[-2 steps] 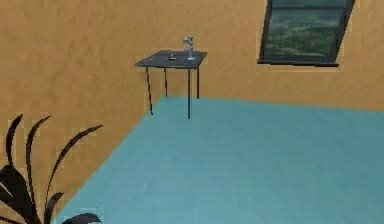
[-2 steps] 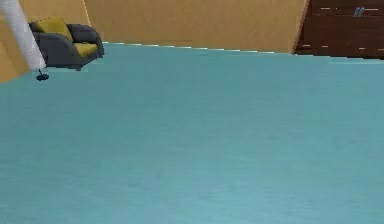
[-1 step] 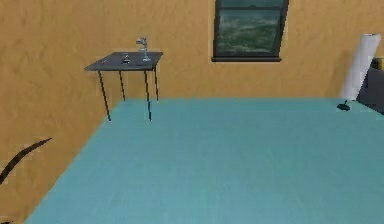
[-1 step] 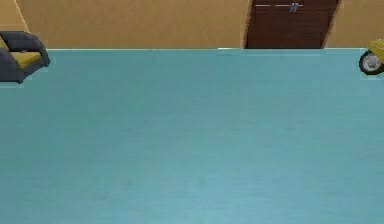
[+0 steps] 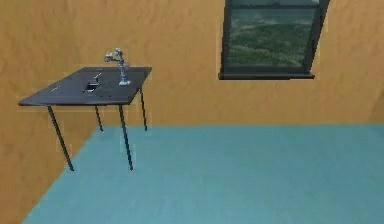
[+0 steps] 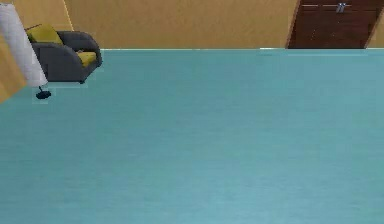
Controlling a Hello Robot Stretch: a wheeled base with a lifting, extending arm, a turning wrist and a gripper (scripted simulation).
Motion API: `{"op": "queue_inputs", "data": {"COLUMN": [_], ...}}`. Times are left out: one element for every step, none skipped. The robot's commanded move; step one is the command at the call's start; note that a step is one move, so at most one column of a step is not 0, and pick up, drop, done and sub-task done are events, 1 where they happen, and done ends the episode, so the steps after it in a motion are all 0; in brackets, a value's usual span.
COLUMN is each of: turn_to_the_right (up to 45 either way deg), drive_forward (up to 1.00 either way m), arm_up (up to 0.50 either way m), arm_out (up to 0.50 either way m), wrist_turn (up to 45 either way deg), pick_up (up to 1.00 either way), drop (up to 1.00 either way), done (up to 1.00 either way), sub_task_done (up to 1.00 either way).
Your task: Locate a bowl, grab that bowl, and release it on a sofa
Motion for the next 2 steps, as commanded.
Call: {"op": "queue_inputs", "data": {"turn_to_the_right": [0.0, 3.0], "drive_forward": [1.0, 0.0], "arm_up": [0.0, 0.0], "arm_out": [0.0, 0.0], "wrist_turn": [0.0, 0.0], "pick_up": [0.0, 0.0], "drop": [0.0, 0.0], "done": [0.0, 0.0], "sub_task_done": [0.0, 0.0]}}
